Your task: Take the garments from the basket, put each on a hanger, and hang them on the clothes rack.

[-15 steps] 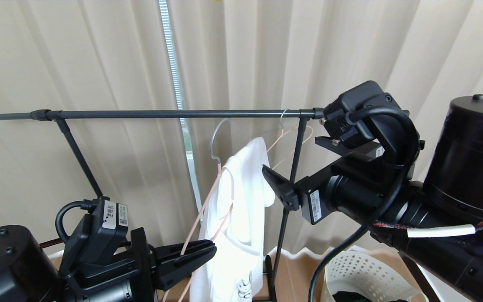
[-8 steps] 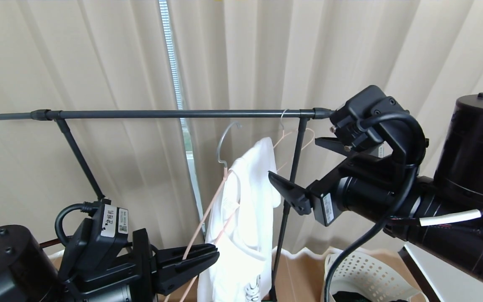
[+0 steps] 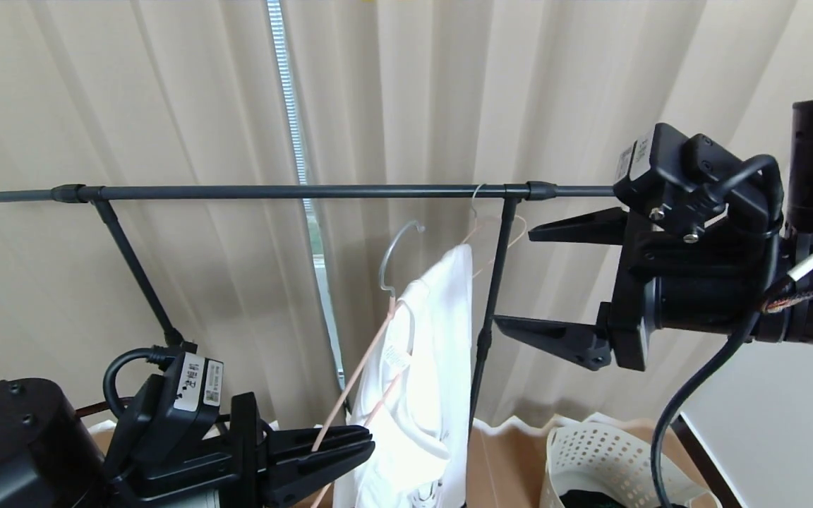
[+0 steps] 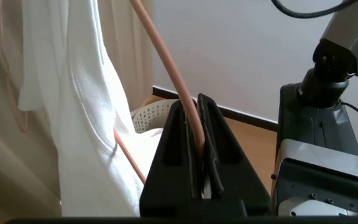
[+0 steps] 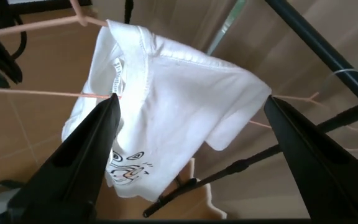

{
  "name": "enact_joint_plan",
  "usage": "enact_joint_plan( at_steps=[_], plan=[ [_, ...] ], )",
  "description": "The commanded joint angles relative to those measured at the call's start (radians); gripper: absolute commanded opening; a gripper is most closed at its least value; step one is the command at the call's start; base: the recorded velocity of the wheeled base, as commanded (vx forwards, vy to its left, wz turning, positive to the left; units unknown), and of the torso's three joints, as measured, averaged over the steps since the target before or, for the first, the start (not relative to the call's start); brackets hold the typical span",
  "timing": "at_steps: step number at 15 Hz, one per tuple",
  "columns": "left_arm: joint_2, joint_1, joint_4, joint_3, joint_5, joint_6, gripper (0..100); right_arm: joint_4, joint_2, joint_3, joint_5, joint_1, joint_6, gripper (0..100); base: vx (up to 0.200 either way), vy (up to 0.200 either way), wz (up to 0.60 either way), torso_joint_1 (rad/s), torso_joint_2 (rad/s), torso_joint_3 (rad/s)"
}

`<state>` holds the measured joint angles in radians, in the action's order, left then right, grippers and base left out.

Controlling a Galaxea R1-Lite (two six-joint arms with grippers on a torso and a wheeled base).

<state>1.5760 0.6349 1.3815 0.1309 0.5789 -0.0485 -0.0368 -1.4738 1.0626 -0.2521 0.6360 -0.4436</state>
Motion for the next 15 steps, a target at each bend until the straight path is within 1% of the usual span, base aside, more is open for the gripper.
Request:
enact_joint_plan(
  at_steps=[1,2,3,5,6,7,8,9,10,11,12,13,15],
  plan=[
    [0.013,-0.017,0.001,0.003,0.048,-0.001,0,0.156,-0.071,0.135,-0.147,-0.102,-0.147,100,0.000,0.000,0.00,0.000,0.00,0.000],
    [0.013,-0.031,0.001,0.003,0.087,-0.001,0,0.227,-0.092,0.183,-0.190,-0.122,-0.188,100,0.000,0.000,0.00,0.000,0.00,0.000],
    [0.016,-0.041,0.001,0.004,0.107,-0.001,0,0.267,-0.102,0.208,-0.213,-0.133,-0.207,100,0.000,0.000,0.00,0.000,0.00,0.000],
    [0.035,-0.075,0.001,0.009,0.174,-0.001,0,0.408,-0.132,0.306,-0.266,-0.159,-0.280,100,0.000,0.000,0.00,0.000,0.00,0.000],
    [0.036,-0.100,0.001,0.015,0.228,-0.001,0,0.543,-0.160,0.399,-0.315,-0.185,-0.342,100,0.000,0.000,0.00,0.000,0.00,0.000],
    [0.038,-0.112,0.001,0.021,0.268,0.001,0,0.617,-0.178,0.451,-0.329,-0.191,-0.372,100,0.000,0.000,0.00,0.000,0.00,0.000],
    [0.038,-0.112,0.001,0.021,0.268,0.001,0,0.617,-0.178,0.451,-0.329,-0.191,-0.372,100,0.000,0.000,0.00,0.000,0.00,0.000],
    [0.056,-0.146,0.001,0.032,0.368,-0.001,0,0.758,-0.229,0.545,-0.342,-0.210,-0.449,100,0.000,0.000,0.00,0.000,0.00,0.000],
    [0.058,-0.152,0.002,0.033,0.387,-0.001,0,0.779,-0.240,0.557,-0.348,-0.213,-0.468,100,0.000,0.000,0.00,0.000,0.00,0.000],
    [0.058,-0.164,0.002,0.033,0.441,-0.001,0,0.827,-0.261,0.579,-0.375,-0.213,-0.495,100,0.000,0.000,0.00,0.000,0.00,0.000],
    [0.056,-0.170,0.001,0.036,0.490,0.001,0,0.833,-0.267,0.580,-0.403,-0.213,-0.497,100,0.000,0.000,0.00,0.000,0.00,0.000],
    [0.056,-0.173,0.001,0.046,0.522,0.001,0,0.833,-0.269,0.580,-0.424,-0.213,-0.497,100,0.000,0.000,0.00,0.000,0.00,0.000],
    [0.056,-0.172,0.001,0.058,0.561,0.002,0,0.836,-0.267,0.577,-0.449,-0.213,-0.497,100,0.000,0.000,0.00,0.000,0.00,0.000]
  ],
)
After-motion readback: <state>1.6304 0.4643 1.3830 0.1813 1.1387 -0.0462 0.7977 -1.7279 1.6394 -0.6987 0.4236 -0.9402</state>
